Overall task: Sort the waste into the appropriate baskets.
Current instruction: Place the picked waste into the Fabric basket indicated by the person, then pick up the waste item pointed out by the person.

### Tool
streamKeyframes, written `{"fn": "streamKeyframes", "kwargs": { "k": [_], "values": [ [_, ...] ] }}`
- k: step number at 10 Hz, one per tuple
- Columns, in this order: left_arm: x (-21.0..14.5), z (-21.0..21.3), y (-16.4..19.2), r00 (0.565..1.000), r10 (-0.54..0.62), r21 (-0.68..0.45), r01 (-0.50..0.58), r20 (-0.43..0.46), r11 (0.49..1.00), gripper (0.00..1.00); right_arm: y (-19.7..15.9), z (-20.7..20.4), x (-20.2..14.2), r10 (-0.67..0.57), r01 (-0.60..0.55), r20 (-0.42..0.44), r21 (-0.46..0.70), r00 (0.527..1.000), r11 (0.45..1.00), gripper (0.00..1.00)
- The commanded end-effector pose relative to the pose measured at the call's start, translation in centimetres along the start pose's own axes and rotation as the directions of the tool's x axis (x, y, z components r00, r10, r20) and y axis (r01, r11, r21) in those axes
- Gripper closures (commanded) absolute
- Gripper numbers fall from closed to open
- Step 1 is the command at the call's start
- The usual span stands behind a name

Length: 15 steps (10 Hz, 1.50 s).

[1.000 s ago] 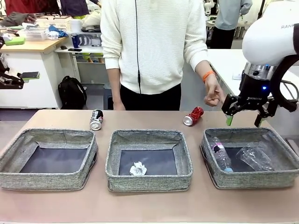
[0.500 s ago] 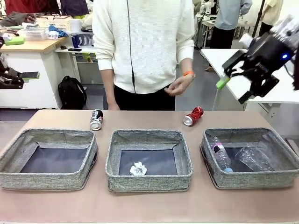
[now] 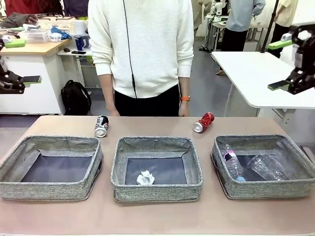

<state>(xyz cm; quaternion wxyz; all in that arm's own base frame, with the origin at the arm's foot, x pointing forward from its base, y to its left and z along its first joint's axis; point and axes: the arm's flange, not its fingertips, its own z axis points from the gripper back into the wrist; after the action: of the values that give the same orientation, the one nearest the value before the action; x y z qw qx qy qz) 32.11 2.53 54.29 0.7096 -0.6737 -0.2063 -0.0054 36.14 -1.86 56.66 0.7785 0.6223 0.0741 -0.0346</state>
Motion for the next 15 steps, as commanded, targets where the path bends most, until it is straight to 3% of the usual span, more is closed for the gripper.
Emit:
{"fn": "streamKeyframes", "kwargs": {
  "k": [1,2,3,15],
  "values": [
    [-0.19,0.12,-0.19,1.0,-0.002,-0.005,0.002,-0.01,1.0,0.0,-1.32,0.22,-0.09,-0.008,0.002,0.064,0.088,0.998,0.996,0.0],
    [-0.19,0.12,-0.19,1.0,-0.002,-0.005,0.002,-0.01,1.0,0.0,-1.55,0.72,-0.41,-0.037,0.023,0.128,0.114,0.991,0.993,0.0],
    [-0.19,0.12,-0.19,1.0,-0.002,-0.005,0.002,-0.01,1.0,0.0,-1.33,0.92,0.4,-0.032,0.031,0.031,0.05,0.999,0.998,0.0],
    [-0.19,0.12,-0.19,1.0,-0.002,-0.005,0.002,-0.01,1.0,0.0,-1.33,0.92,0.4,-0.032,0.031,0.031,0.05,0.999,0.998,0.0]
  ]
}}
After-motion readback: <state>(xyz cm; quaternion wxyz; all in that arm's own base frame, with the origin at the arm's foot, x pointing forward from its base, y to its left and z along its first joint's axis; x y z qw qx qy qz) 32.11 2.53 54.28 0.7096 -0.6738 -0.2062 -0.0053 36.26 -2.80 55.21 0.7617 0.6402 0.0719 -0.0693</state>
